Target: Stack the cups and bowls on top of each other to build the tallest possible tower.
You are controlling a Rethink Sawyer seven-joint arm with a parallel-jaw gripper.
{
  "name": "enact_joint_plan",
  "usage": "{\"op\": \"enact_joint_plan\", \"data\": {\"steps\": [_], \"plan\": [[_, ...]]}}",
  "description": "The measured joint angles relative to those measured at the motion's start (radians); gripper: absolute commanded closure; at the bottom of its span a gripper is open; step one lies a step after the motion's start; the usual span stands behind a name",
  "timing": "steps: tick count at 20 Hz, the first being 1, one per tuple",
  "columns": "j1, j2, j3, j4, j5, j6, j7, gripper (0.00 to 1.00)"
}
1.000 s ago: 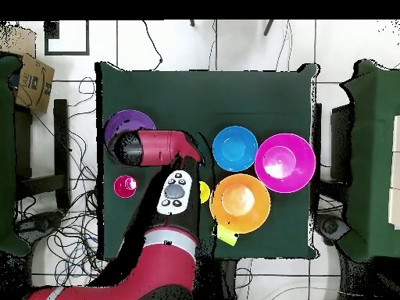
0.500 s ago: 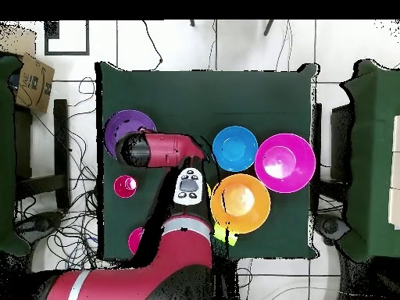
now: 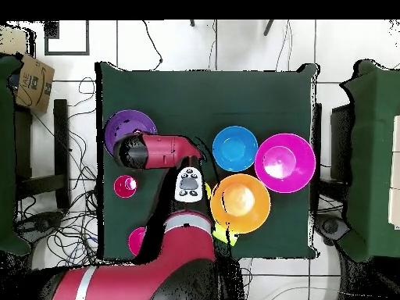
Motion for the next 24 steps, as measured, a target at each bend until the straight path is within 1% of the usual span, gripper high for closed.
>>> {"op": "enact_joint_plan", "data": {"steps": [6, 24], "plan": [[-0.021, 0.0, 0.036, 0.002, -0.023, 0.0, 0.0, 0.0], [-0.04, 0.016, 0.069, 0.003, -0.072, -0.014, 0.0, 0.0]]}}
